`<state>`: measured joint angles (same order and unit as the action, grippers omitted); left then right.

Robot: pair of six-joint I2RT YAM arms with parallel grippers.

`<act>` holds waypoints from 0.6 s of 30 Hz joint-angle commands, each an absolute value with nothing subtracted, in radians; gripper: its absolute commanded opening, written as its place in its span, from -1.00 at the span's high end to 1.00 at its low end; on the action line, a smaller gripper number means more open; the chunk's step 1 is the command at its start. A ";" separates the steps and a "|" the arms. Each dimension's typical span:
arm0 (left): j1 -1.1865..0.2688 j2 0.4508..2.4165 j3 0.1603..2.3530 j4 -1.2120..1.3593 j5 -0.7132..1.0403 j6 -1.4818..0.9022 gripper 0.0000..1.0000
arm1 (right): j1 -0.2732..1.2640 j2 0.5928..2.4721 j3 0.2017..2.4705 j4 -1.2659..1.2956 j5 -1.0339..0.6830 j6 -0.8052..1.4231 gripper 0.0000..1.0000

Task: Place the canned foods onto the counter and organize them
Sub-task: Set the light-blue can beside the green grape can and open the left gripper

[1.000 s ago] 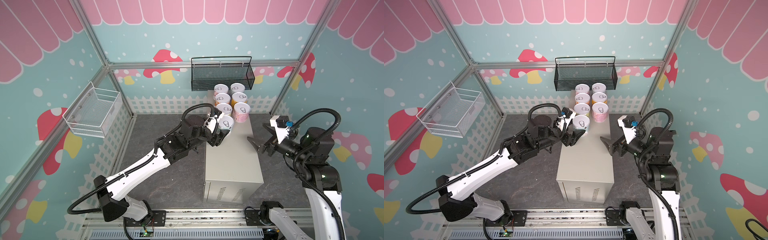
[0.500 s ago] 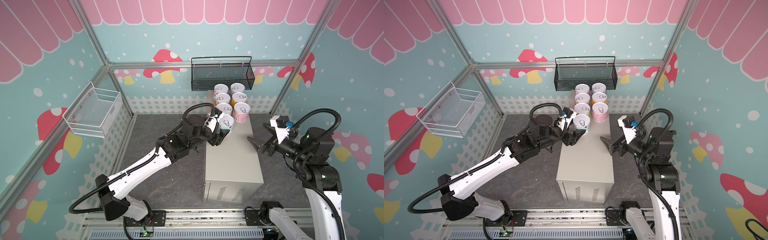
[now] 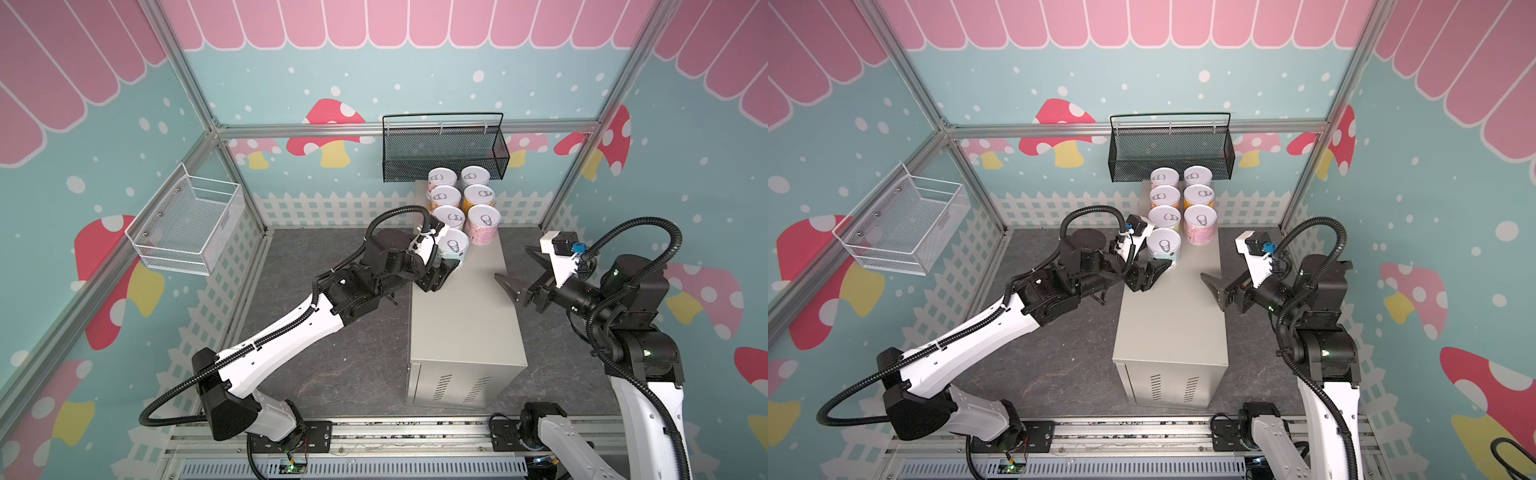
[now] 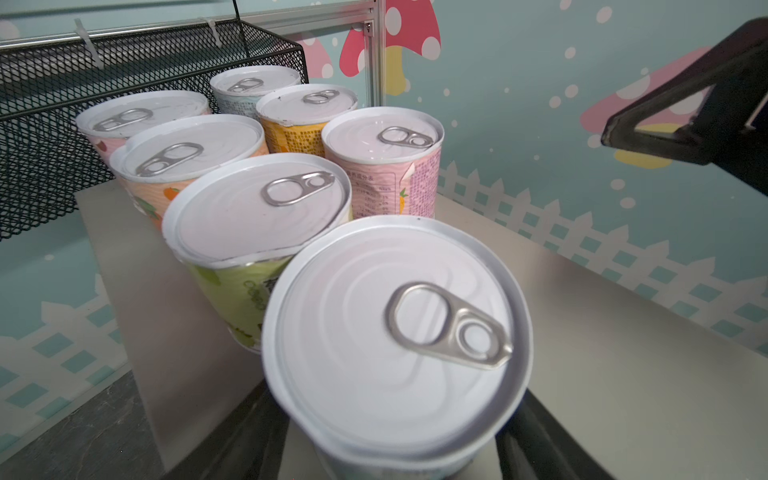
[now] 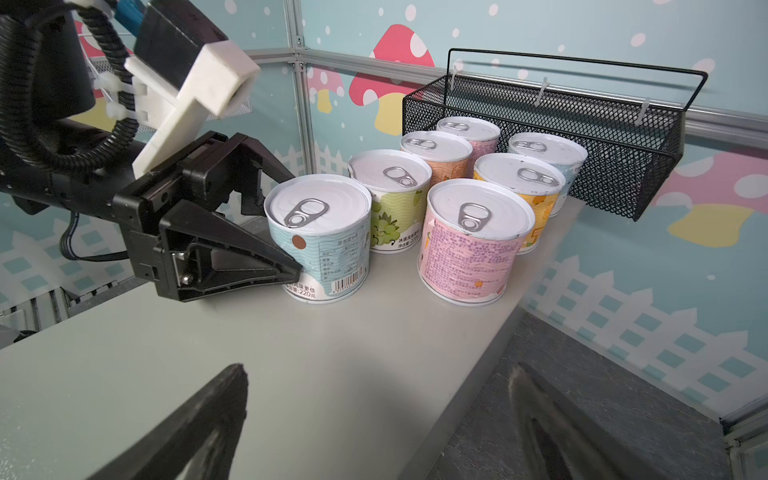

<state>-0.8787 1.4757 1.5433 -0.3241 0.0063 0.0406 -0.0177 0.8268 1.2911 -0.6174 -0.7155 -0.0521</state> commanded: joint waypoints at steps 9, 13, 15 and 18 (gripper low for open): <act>-0.862 1.502 1.551 -0.373 0.009 0.044 -0.49 | -0.006 0.821 1.295 -0.616 -0.719 -0.077 -0.99; -0.861 1.505 1.552 -0.373 0.007 0.043 -0.50 | -0.006 0.818 1.293 -0.617 -0.718 -0.077 -0.99; -0.859 1.503 1.549 -0.373 0.008 0.041 -0.49 | -0.006 0.816 1.291 -0.617 -0.716 -0.076 -0.99; -0.860 1.498 1.548 -0.373 0.007 0.040 -0.50 | -0.006 0.815 1.291 -0.617 -0.718 -0.077 -0.99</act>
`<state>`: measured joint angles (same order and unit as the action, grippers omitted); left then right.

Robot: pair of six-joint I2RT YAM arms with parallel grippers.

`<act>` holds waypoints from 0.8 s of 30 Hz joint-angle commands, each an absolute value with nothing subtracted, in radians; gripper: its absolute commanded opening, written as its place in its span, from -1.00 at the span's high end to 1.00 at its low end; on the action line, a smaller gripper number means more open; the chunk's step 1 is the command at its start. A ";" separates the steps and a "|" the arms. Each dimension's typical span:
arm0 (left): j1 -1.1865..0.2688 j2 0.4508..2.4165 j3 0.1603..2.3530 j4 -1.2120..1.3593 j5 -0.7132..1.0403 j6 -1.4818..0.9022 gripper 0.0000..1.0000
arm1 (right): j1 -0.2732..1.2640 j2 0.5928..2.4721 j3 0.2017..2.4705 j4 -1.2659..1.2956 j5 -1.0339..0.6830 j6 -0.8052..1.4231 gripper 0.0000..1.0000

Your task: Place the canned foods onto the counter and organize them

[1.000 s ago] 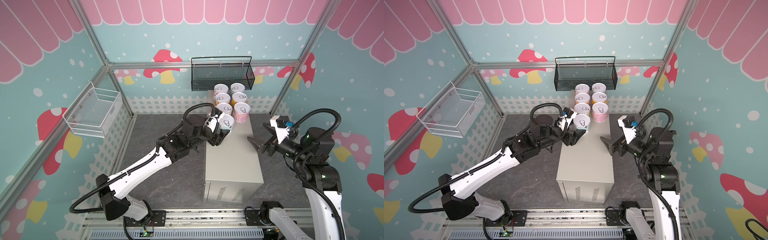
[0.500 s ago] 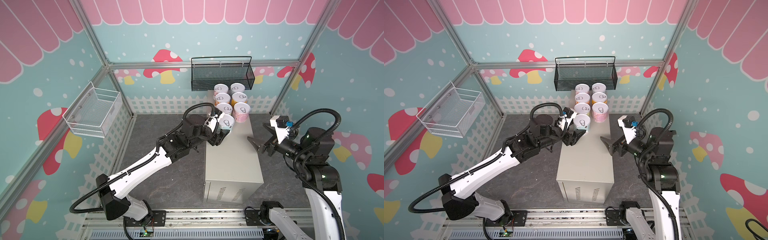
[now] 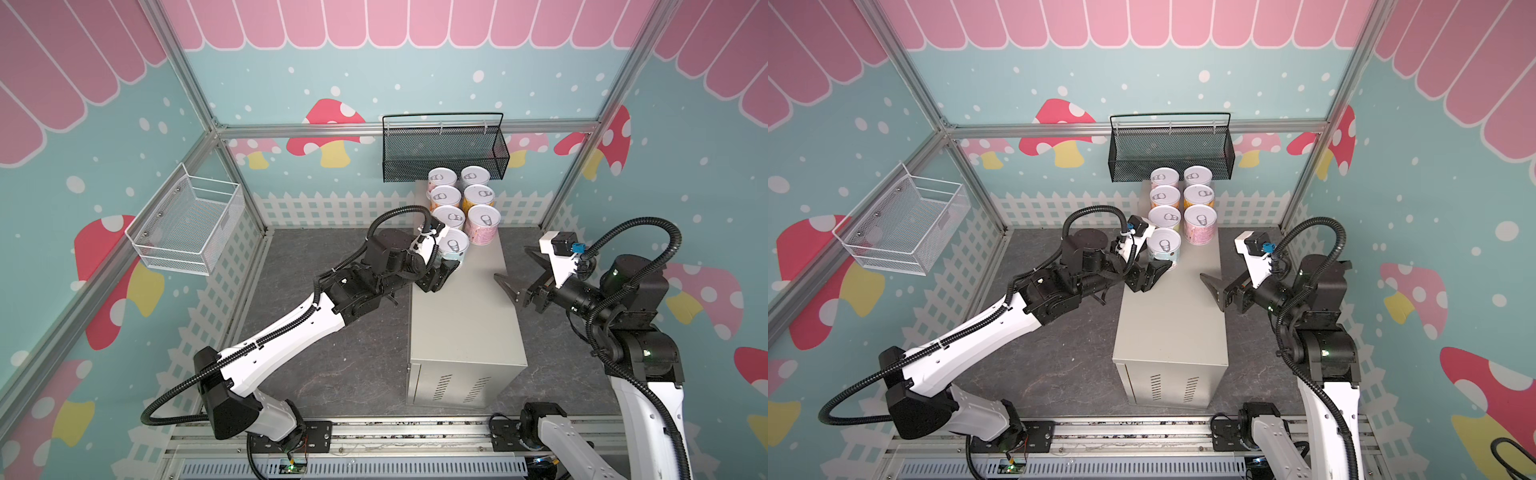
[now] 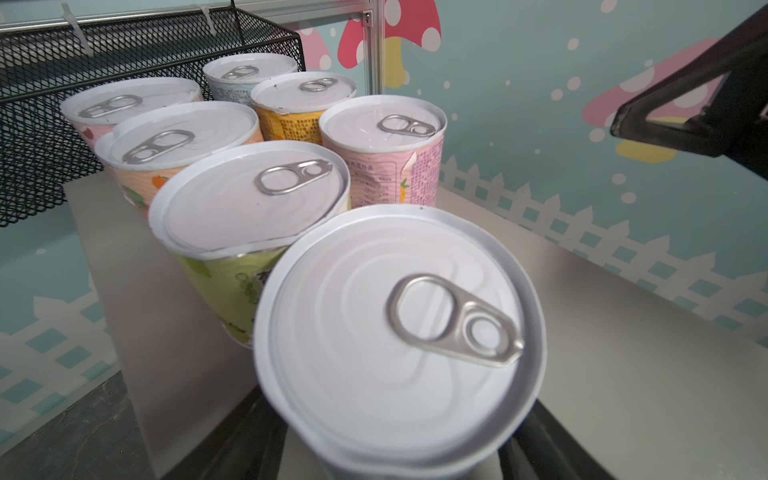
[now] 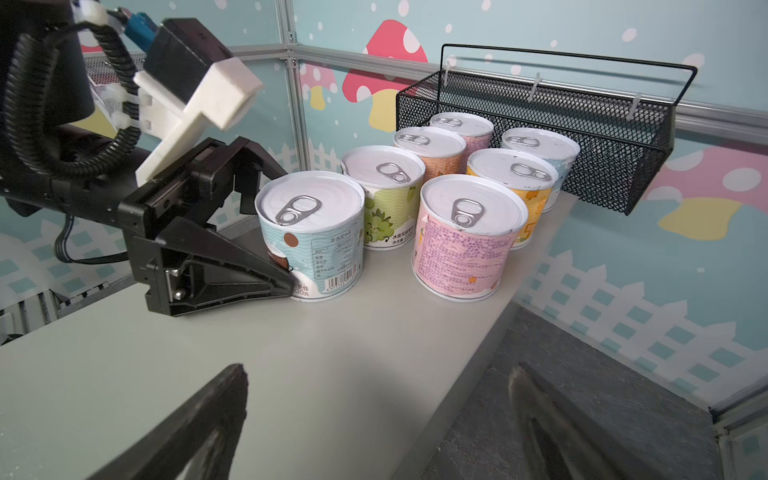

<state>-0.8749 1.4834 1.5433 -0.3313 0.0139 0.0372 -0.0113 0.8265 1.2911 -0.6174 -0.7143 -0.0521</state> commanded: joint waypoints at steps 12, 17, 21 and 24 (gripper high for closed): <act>-0.864 1.299 1.438 -0.409 0.007 0.005 -0.98 | -0.006 0.866 1.328 -0.667 -0.582 -0.011 -0.99; -0.862 1.145 1.384 -0.516 -0.082 0.010 -0.98 | -0.006 0.880 1.341 -0.668 -0.480 0.044 -0.99; -0.845 1.062 1.376 -0.621 -0.220 -0.003 -0.98 | -0.006 0.917 1.355 -0.691 -0.280 0.110 -0.99; -0.778 1.023 1.375 -0.676 -0.256 -0.053 -0.98 | -0.011 0.954 1.373 -0.711 -0.132 0.135 -0.99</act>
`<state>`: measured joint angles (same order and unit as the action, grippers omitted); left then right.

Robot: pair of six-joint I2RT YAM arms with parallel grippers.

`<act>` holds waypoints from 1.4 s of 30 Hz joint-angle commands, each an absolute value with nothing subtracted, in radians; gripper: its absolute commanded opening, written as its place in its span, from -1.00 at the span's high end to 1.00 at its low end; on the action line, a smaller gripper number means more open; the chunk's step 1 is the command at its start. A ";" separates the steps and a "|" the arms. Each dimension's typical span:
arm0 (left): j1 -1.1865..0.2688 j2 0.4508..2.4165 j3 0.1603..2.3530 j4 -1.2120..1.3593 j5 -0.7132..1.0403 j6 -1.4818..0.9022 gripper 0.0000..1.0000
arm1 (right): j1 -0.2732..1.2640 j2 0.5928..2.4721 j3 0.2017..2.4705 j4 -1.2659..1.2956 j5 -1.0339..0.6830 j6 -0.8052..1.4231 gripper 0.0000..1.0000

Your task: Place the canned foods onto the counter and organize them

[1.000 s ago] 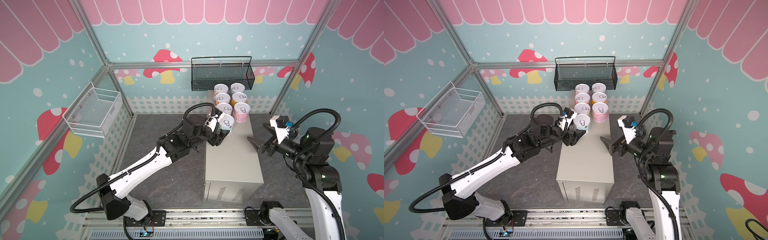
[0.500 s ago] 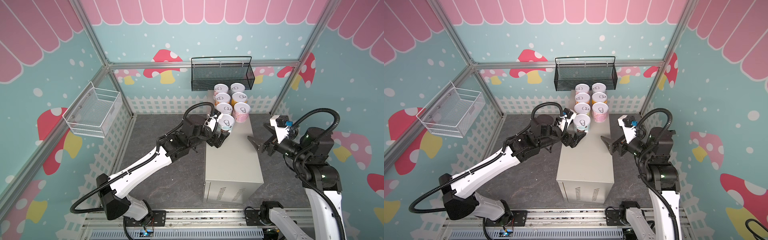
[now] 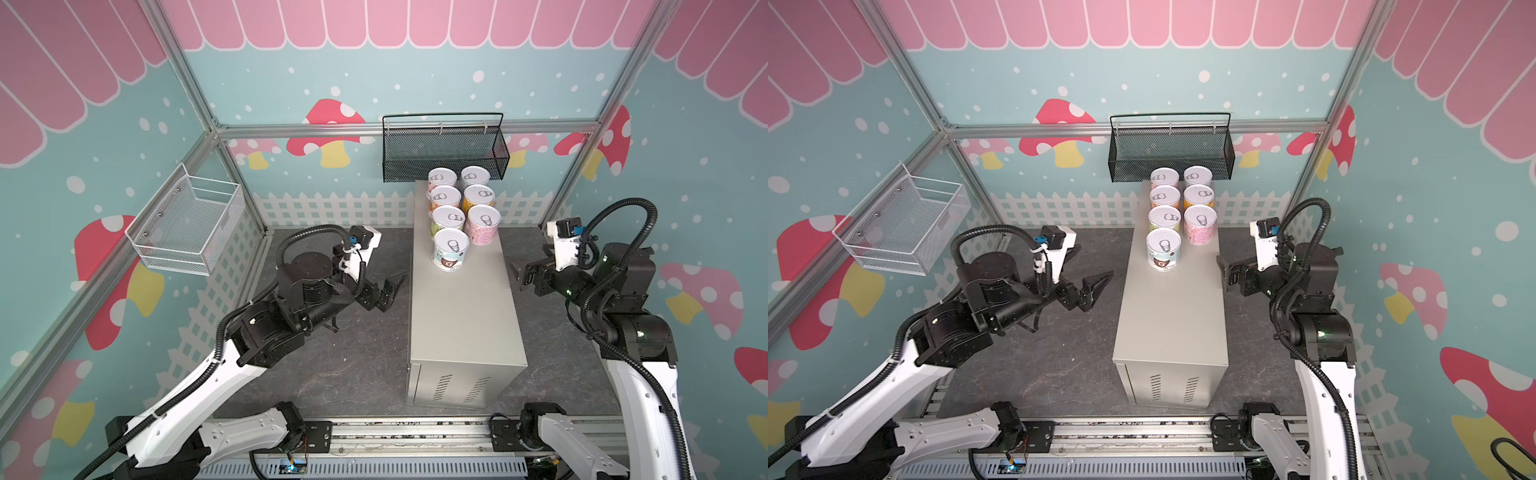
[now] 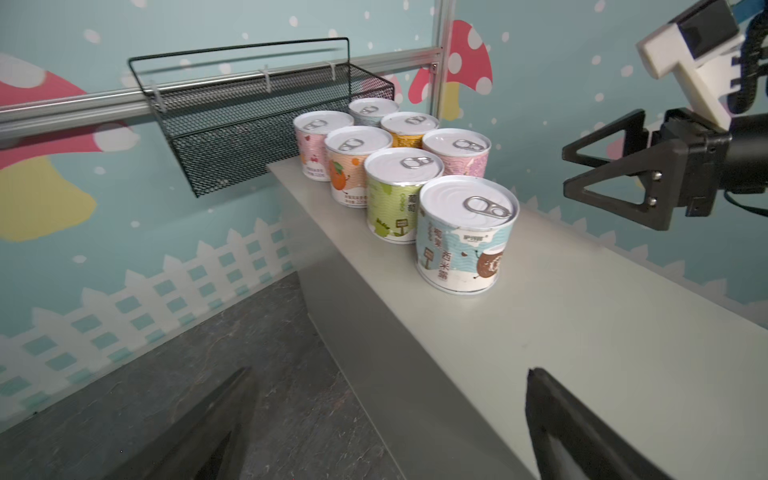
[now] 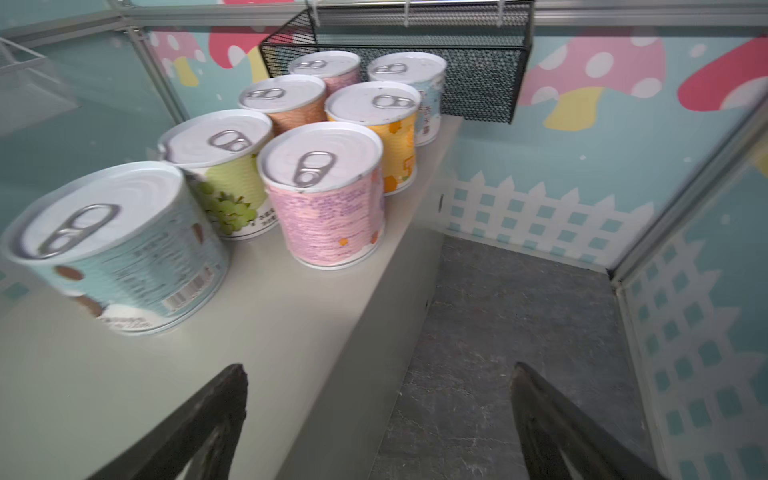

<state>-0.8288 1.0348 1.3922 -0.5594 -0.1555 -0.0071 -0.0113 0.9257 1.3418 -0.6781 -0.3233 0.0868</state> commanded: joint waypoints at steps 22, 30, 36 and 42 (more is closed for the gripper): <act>-0.041 1.204 0.810 -0.218 -0.359 -0.170 -0.96 | -0.347 1.122 0.702 0.058 -0.295 0.259 -0.99; 0.000 1.319 0.659 0.061 -0.390 -0.079 -0.96 | -0.243 1.294 0.443 0.528 -0.179 0.271 -0.99; -0.002 1.353 0.495 0.474 -0.325 -0.019 -0.98 | -0.157 1.434 0.389 0.767 -0.098 0.245 -0.99; -0.048 1.441 0.549 0.462 -0.336 0.010 -0.99 | -0.128 1.427 0.332 0.963 -0.046 0.144 -0.99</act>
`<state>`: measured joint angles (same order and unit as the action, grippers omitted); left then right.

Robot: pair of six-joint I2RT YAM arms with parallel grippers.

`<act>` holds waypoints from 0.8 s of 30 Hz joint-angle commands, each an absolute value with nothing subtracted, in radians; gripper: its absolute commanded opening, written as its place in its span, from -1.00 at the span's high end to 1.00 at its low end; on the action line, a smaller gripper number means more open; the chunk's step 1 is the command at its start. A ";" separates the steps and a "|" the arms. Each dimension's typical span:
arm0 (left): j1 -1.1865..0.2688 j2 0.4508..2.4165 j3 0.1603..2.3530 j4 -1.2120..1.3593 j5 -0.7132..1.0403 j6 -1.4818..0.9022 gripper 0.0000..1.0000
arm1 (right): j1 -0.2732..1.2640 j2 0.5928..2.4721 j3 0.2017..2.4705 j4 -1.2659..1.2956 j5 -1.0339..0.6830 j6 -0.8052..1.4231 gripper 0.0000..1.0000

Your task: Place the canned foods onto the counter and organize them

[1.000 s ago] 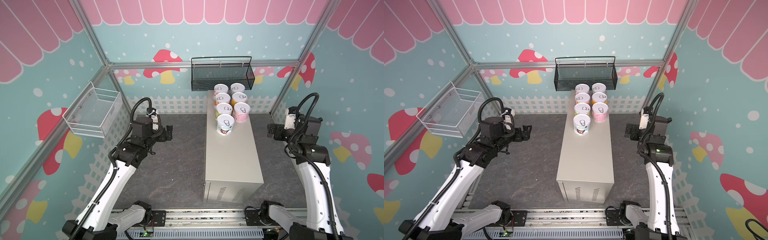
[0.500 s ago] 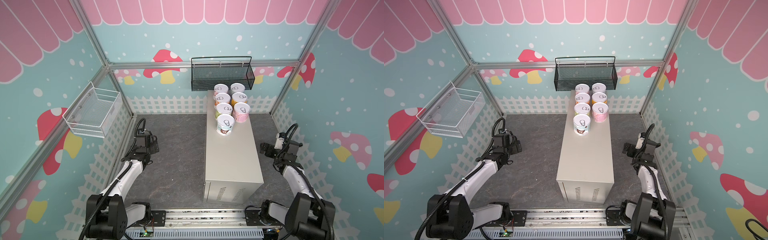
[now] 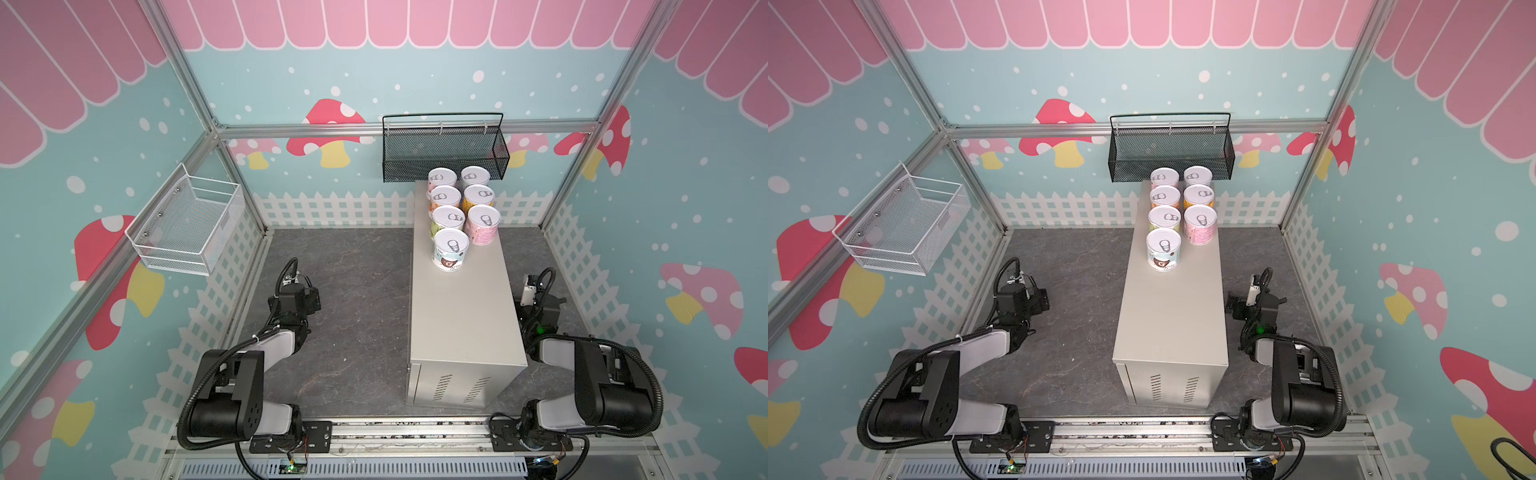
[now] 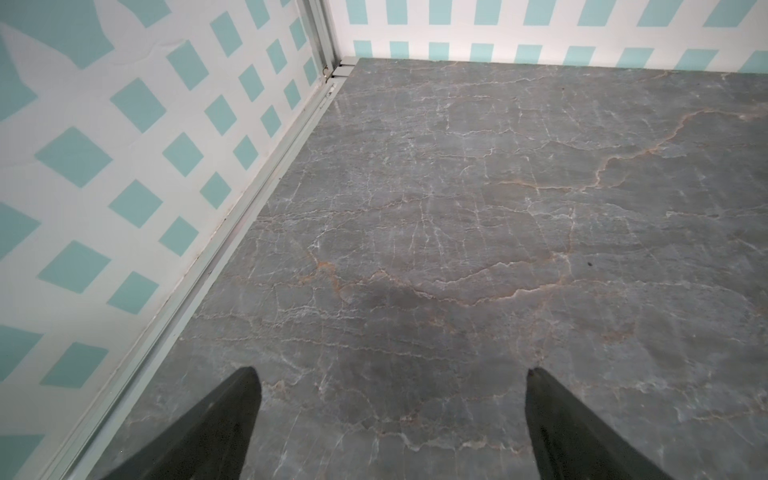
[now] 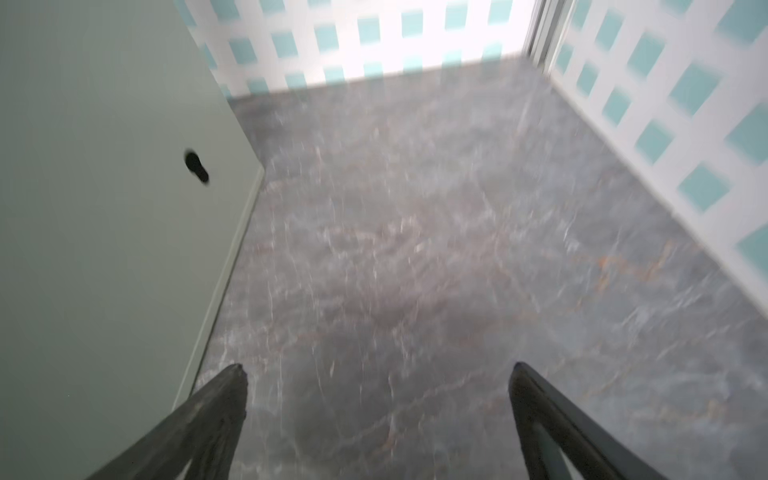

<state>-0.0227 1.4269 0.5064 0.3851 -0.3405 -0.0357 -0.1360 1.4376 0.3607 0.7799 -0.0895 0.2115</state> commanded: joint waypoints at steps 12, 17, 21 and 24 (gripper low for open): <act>-0.092 1.542 0.279 1.130 -0.354 -0.037 -0.99 | -0.033 1.531 0.203 1.333 0.000 0.008 -0.99; -0.095 1.527 0.372 0.906 -0.403 -0.062 -0.99 | -0.032 1.524 0.205 1.305 0.000 0.007 -0.99; -0.118 1.539 0.357 0.960 -0.427 -0.036 -0.99 | -0.032 1.530 0.202 1.327 -0.002 0.007 -0.99; -0.119 1.546 0.353 0.982 -0.424 -0.028 -0.99 | -0.032 1.527 0.202 1.321 -0.002 0.007 -0.99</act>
<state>-0.1158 1.5486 0.3542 0.9524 -0.4004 -0.0330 -0.0380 1.5227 0.2104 1.2655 0.0002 0.0292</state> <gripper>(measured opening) 0.993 0.994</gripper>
